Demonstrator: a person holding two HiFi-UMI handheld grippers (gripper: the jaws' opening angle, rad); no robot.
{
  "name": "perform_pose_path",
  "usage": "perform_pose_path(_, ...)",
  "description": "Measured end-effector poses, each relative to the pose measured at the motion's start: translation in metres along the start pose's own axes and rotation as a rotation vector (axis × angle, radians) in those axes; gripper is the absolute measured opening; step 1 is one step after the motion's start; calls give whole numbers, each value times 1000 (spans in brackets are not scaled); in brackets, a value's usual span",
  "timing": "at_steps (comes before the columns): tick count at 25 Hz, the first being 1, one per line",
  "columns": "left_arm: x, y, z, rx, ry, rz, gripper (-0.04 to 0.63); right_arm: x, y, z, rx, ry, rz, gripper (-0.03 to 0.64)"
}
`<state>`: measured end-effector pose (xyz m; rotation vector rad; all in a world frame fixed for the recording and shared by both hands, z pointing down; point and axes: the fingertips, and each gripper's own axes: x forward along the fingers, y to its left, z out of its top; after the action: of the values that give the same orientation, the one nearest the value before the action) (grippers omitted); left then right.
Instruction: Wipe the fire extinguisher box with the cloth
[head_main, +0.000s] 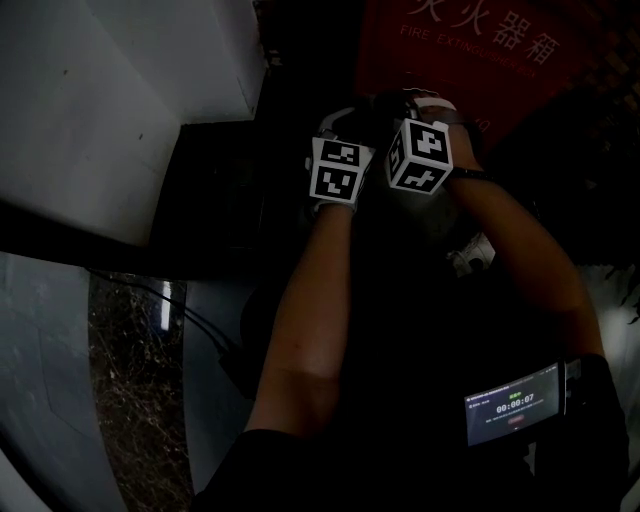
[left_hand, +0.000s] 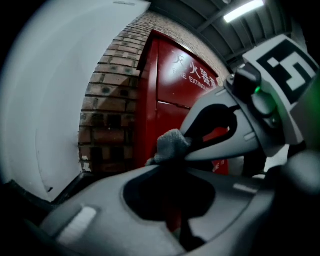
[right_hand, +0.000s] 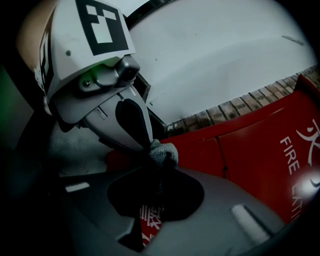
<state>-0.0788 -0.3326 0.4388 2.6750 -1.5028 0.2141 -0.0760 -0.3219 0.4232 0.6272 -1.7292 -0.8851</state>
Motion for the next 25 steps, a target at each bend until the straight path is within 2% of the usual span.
perform_pose_path(4, -5, 5, -20, -9, 46, 11, 3, 9, 14, -1, 14, 2, 22, 32)
perform_pose_path(9, -3, 9, -49, -75, 118, 13, 3, 13, 20, -3, 13, -11, 14, 32)
perform_pose_path(12, -5, 15, -54, -92, 129, 25, 3, 15, 22, -3, 21, -13, 7, 32)
perform_pose_path(17, -8, 11, -57, -134, 149, 8, 3, 25, 38, -7, 58, 1, 51, 32)
perform_pose_path(25, -5, 7, -77, -131, 228, -10, 3, 44, 65, -13, 113, 18, 104, 32)
